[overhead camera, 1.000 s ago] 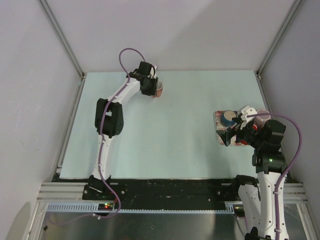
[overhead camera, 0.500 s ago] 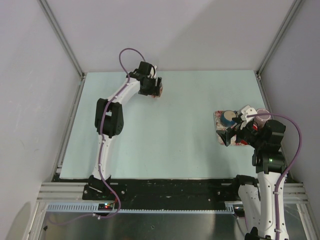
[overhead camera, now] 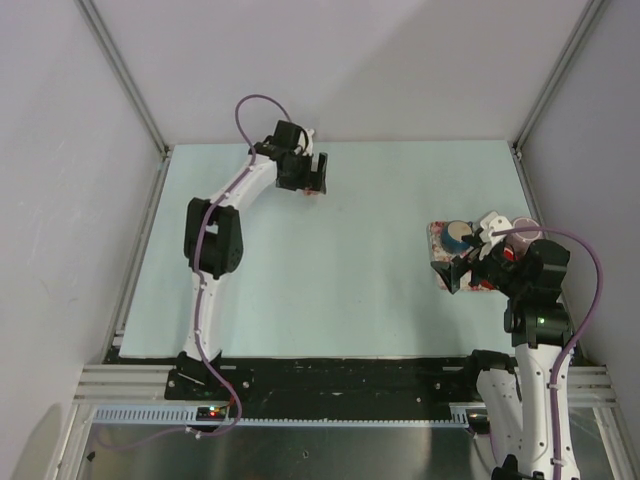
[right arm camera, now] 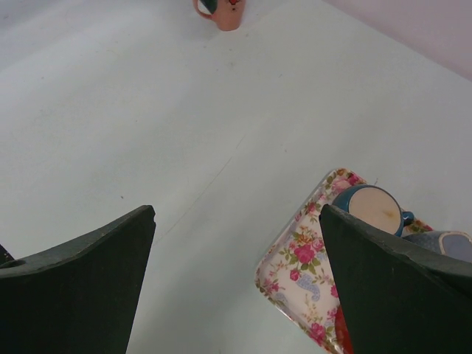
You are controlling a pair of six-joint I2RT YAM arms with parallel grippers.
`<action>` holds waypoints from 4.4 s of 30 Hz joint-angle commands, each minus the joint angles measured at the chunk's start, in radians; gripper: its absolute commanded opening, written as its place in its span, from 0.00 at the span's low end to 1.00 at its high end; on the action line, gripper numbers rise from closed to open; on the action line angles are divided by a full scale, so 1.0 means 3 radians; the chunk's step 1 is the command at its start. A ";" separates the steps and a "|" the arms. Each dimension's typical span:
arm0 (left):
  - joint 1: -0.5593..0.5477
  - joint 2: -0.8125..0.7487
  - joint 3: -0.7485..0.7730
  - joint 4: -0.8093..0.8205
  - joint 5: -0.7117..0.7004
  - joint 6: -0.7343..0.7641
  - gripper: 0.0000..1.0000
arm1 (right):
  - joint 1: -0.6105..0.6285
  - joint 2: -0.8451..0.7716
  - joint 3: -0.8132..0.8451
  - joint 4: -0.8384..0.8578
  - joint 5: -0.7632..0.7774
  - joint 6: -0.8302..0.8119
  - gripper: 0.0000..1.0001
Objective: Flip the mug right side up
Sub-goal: Place the cup at the center of the board, then turn over the cup on the tray.
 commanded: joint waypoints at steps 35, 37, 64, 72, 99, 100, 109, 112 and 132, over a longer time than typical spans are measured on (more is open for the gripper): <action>0.0714 -0.3532 -0.2541 0.0241 0.0420 0.1036 1.00 | 0.0378 0.0149 0.0003 0.0180 0.0230 0.0006 1.00; 0.0721 -0.3676 -0.2722 0.0325 0.0456 0.1097 1.00 | 0.0379 0.0167 0.0003 0.0195 0.0254 0.0017 0.99; 0.0730 -0.4708 -0.4095 0.0802 0.0811 0.1674 1.00 | 0.0276 0.0894 0.0677 -0.0336 0.1458 -0.0067 0.99; 0.0729 -0.4582 -0.4184 0.0860 0.0919 0.1704 1.00 | 0.0172 0.1411 0.1167 -0.0907 0.1687 -0.0221 0.99; 0.0733 -0.4480 -0.4299 0.0896 0.1314 0.1815 1.00 | -0.1377 0.1646 0.0947 -0.2052 0.1247 -0.1774 0.90; 0.0731 -0.4468 -0.4298 0.0895 0.1302 0.1825 1.00 | -0.1392 0.1657 0.0907 -0.2014 0.1258 -0.1807 0.90; 0.0733 -0.4457 -0.4360 0.0893 0.1281 0.1894 1.00 | -0.1542 0.2033 0.0826 -0.1744 0.1094 -0.2022 0.92; 0.0731 -0.4432 -0.4358 0.0894 0.1255 0.1896 1.00 | -0.1556 0.2179 0.0828 -0.1647 0.1040 -0.2039 0.92; 0.0732 -0.4319 -0.4363 0.0895 0.1222 0.1930 1.00 | -0.1481 0.2648 0.0878 -0.1374 0.0769 -0.2255 0.96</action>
